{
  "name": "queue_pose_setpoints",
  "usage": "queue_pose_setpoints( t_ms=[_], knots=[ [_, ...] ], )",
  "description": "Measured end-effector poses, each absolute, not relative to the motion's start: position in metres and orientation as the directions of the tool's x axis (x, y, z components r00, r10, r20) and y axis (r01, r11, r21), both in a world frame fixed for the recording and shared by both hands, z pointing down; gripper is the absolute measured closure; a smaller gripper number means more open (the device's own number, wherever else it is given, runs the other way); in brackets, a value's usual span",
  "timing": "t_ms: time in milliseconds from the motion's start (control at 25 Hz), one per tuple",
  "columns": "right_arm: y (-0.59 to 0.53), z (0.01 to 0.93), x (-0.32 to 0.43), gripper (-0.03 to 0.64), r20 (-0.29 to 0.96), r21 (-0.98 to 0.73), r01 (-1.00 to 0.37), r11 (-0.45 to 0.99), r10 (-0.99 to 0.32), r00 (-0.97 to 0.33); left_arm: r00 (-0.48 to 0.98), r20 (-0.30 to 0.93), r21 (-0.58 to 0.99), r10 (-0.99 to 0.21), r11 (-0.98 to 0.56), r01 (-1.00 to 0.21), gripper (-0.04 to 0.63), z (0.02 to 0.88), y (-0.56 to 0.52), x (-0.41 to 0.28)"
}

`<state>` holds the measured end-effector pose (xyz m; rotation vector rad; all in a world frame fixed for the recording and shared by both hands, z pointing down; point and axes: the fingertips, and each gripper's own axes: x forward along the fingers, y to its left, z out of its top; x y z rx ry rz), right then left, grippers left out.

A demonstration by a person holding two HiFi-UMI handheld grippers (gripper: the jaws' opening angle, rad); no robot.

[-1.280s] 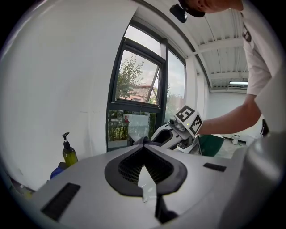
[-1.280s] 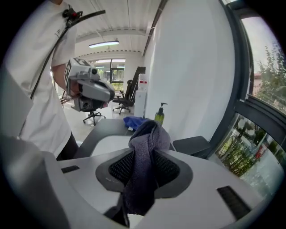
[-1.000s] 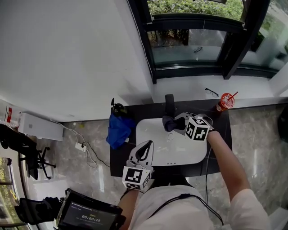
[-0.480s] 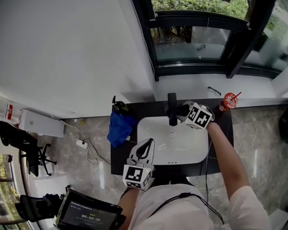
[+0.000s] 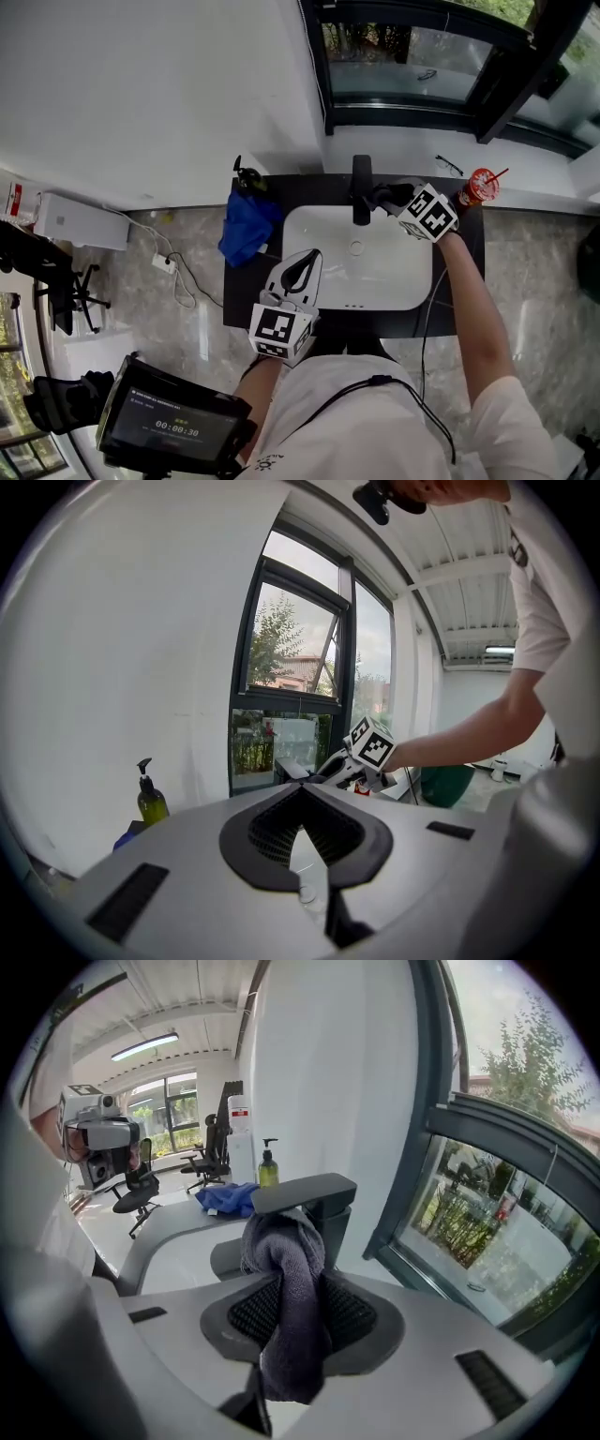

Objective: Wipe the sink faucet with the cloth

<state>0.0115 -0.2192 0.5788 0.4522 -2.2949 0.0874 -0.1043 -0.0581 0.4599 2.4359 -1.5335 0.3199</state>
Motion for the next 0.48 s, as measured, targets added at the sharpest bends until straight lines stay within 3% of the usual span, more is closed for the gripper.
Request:
queue_pose_setpoints(
  t_ms=[240, 480],
  knots=[
    [-0.216, 0.578, 0.057, 0.497, 0.726, 0.090, -0.429, 0.899, -0.354, -0.590, 0.434, 0.311, 0.095, -0.845, -0.427, -0.899, 0.601, 0.460, -0.055, -0.103],
    [-0.188, 0.531, 0.054, 0.497, 0.597, 0.033, -0.393, 0.919, -0.334, -0.730, 0.445, 0.310, 0.099, -0.840, -0.437, -0.894, 0.601, 0.461, -0.054, -0.101]
  ],
)
